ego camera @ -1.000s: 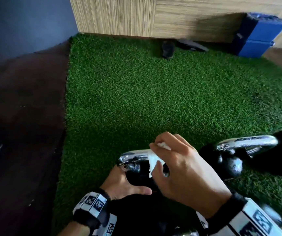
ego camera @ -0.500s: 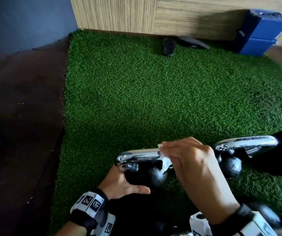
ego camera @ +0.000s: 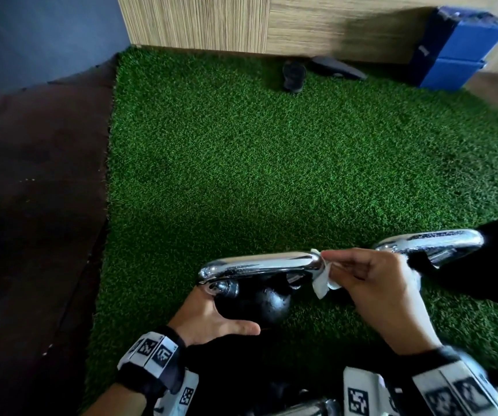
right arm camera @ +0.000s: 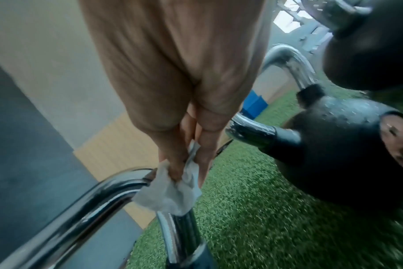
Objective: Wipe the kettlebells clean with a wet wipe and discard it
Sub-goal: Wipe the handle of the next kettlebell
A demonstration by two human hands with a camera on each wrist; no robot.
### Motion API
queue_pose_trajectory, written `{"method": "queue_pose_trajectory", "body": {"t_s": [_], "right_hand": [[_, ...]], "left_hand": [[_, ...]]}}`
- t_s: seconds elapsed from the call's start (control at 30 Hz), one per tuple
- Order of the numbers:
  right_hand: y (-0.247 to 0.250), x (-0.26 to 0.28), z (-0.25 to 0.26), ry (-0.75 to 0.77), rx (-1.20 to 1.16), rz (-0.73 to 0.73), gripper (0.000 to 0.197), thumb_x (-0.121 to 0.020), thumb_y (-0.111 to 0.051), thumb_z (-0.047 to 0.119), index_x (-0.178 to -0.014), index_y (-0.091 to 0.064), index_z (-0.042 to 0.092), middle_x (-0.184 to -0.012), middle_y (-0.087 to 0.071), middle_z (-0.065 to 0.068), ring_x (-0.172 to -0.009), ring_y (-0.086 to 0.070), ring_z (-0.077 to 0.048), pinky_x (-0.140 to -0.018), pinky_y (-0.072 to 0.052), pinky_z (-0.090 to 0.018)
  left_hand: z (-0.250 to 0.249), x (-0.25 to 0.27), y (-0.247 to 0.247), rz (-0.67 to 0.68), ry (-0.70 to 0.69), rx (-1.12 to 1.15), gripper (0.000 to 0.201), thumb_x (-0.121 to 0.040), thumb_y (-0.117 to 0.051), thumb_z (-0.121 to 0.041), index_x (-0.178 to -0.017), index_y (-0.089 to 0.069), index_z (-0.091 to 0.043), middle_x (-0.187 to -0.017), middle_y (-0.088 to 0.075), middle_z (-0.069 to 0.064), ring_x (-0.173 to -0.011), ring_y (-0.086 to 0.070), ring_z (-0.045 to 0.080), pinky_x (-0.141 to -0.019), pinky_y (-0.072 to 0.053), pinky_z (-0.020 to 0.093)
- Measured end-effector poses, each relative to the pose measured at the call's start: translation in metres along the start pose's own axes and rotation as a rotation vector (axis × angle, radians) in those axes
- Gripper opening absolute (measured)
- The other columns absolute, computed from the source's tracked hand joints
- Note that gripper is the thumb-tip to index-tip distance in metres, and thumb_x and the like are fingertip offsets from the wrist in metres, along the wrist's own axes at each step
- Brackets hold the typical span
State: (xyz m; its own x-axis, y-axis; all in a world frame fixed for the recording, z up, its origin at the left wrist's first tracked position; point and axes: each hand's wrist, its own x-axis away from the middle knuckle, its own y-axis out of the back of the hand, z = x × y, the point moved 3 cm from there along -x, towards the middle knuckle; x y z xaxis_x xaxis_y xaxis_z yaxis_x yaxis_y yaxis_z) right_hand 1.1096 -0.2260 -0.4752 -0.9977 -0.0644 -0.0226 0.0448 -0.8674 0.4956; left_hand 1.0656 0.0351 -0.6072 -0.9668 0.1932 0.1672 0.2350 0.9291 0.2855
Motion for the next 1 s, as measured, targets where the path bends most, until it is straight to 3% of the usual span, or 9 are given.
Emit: {"method": "queue_pose_trajectory", "body": {"t_s": [0.1, 0.27, 0.4, 0.57, 0.67, 0.73, 0.8, 0.87, 1.0], "right_hand": [[-0.011, -0.004, -0.011, -0.094, 0.001, 0.108, 0.045, -0.077, -0.073, -0.009, -0.076, -0.074, 0.036, -0.078, -0.076, 0.014, -0.074, -0.073, -0.004, -0.07, -0.06, -0.023], [-0.014, -0.011, -0.021, -0.163, -0.055, 0.147, 0.038, -0.075, -0.073, -0.011, -0.077, -0.077, 0.027, -0.076, -0.077, 0.009, -0.072, -0.074, -0.007, -0.066, -0.059, -0.02], [-0.023, -0.012, -0.02, -0.23, -0.047, 0.266, 0.037, -0.072, -0.075, -0.009, -0.069, -0.078, 0.028, -0.071, -0.076, 0.002, -0.062, -0.07, -0.007, -0.06, -0.058, -0.02], [-0.008, -0.011, -0.001, -0.161, 0.202, 0.255, 0.026, -0.075, -0.078, 0.004, -0.076, -0.078, 0.03, -0.065, -0.073, 0.016, -0.055, -0.063, -0.002, -0.055, -0.053, -0.02], [0.019, -0.003, 0.021, -0.098, 0.312, 0.145, 0.015, -0.079, -0.079, 0.022, -0.078, -0.077, 0.037, -0.063, -0.07, 0.023, -0.054, -0.067, -0.004, -0.049, -0.053, -0.022], [0.033, 0.004, 0.037, -0.067, 0.254, 0.117, 0.018, -0.081, -0.076, 0.022, -0.081, -0.076, 0.04, -0.07, -0.073, 0.02, -0.066, -0.072, -0.009, -0.056, -0.057, -0.03], [0.039, 0.009, 0.056, 0.022, 0.117, 0.116, 0.027, -0.08, -0.076, 0.013, -0.086, -0.075, 0.039, -0.079, -0.075, 0.019, -0.074, -0.073, -0.002, -0.06, -0.053, -0.019], [0.034, 0.012, 0.08, 0.12, -0.021, 0.154, 0.031, -0.077, -0.08, 0.009, -0.091, -0.075, 0.036, -0.085, -0.076, 0.016, -0.079, -0.073, -0.002, -0.067, -0.056, -0.02], [0.012, 0.013, 0.116, 0.311, -0.078, 0.236, 0.031, -0.073, -0.082, 0.005, -0.09, -0.075, 0.03, -0.087, -0.076, 0.015, -0.08, -0.072, -0.003, -0.073, -0.056, -0.015]], "left_hand": [[-0.005, 0.001, 0.001, -0.007, -0.005, -0.015, 0.083, -0.053, -0.097, -0.053, -0.125, -0.057, -0.048, -0.125, -0.066, -0.024, -0.119, -0.061, -0.005, -0.098, -0.045, 0.009], [-0.013, 0.0, 0.002, -0.003, -0.051, -0.039, 0.079, -0.054, -0.097, -0.051, -0.12, -0.055, -0.061, -0.123, -0.064, -0.031, -0.116, -0.059, -0.01, -0.092, -0.041, 0.0], [-0.015, 0.001, 0.003, -0.016, -0.073, -0.067, 0.076, -0.055, -0.095, -0.054, -0.121, -0.057, -0.057, -0.123, -0.065, -0.031, -0.116, -0.059, -0.012, -0.092, -0.04, 0.0], [-0.024, 0.004, 0.011, 0.026, -0.062, -0.245, 0.074, -0.054, -0.095, -0.055, -0.117, -0.057, -0.061, -0.124, -0.06, -0.038, -0.118, -0.053, -0.018, -0.095, -0.036, -0.003], [-0.033, 0.015, 0.037, 0.046, 0.039, -0.547, 0.055, -0.069, -0.088, -0.035, -0.117, -0.064, -0.045, -0.117, -0.068, -0.024, -0.105, -0.062, -0.011, -0.091, -0.047, 0.008], [-0.05, 0.03, 0.06, -0.179, 0.061, -0.606, 0.044, -0.084, -0.075, -0.012, -0.12, -0.068, -0.036, -0.112, -0.074, -0.014, -0.094, -0.068, -0.004, -0.085, -0.054, 0.014], [-0.077, 0.049, 0.073, -0.461, -0.089, -0.47, 0.046, -0.091, -0.068, -0.003, -0.128, -0.068, -0.031, -0.117, -0.073, -0.016, -0.103, -0.069, -0.005, -0.091, -0.053, 0.012], [-0.111, 0.062, 0.075, -0.575, -0.276, -0.215, 0.029, -0.096, -0.067, -0.018, -0.124, -0.071, -0.026, -0.117, -0.073, -0.016, -0.11, -0.068, 0.0, -0.093, -0.053, 0.015], [-0.154, 0.066, 0.055, -0.304, -0.242, 0.328, 0.034, -0.096, -0.066, -0.038, -0.127, -0.069, -0.024, -0.124, -0.072, 0.001, -0.117, -0.068, 0.019, -0.092, -0.057, 0.03]]}}
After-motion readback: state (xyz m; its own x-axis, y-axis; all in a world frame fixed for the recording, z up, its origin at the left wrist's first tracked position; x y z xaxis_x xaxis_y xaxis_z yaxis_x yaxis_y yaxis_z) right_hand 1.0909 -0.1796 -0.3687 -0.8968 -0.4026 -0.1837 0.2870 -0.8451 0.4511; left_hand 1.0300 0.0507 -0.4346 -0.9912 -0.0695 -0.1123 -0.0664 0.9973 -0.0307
